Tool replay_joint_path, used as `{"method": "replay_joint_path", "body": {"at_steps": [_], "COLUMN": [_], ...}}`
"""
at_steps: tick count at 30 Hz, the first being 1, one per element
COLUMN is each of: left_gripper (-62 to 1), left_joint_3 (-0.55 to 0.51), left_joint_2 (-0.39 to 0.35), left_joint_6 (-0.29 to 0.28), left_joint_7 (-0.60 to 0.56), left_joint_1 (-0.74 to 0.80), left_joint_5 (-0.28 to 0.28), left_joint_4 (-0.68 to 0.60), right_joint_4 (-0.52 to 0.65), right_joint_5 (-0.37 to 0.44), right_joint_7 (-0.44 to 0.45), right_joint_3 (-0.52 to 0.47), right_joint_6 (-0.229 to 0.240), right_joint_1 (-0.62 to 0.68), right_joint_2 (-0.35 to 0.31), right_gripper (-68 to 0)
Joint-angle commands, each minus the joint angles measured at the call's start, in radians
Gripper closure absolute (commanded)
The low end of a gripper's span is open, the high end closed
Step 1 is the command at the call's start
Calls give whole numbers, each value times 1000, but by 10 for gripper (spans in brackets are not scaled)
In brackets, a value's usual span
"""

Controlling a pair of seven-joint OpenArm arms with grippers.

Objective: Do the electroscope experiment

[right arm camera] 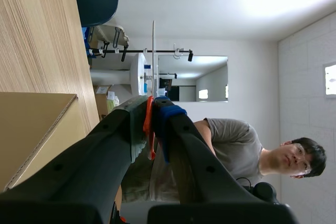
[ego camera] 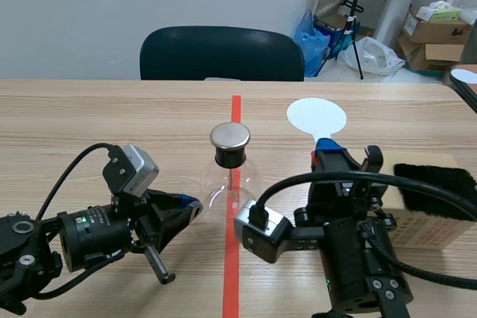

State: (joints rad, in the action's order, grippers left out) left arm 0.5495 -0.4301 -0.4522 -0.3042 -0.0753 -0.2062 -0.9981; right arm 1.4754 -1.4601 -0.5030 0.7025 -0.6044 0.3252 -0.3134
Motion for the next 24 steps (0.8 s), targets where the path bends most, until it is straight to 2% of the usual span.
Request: {"method": "replay_joint_path", "body": {"at_steps": [1, 24], "left_gripper": [-27, -28], "left_joint_3": [-10, -10], "left_joint_2": [0, 0], "left_joint_6": [-2, -2], "left_joint_7": [-14, -14], "left_joint_1": [-8, -8], "left_joint_5": [-10, -10], "left_joint_4": [-16, -16], "right_joint_4": [19, 19], "right_joint_5": [-1, -1], "right_joint_7": [-9, -34], "right_joint_3": [-2, -2], "right_joint_6": [-4, -4], "right_joint_1": [-9, -9], "right_joint_2": [-11, -11], "right_gripper": [-10, -10]}}
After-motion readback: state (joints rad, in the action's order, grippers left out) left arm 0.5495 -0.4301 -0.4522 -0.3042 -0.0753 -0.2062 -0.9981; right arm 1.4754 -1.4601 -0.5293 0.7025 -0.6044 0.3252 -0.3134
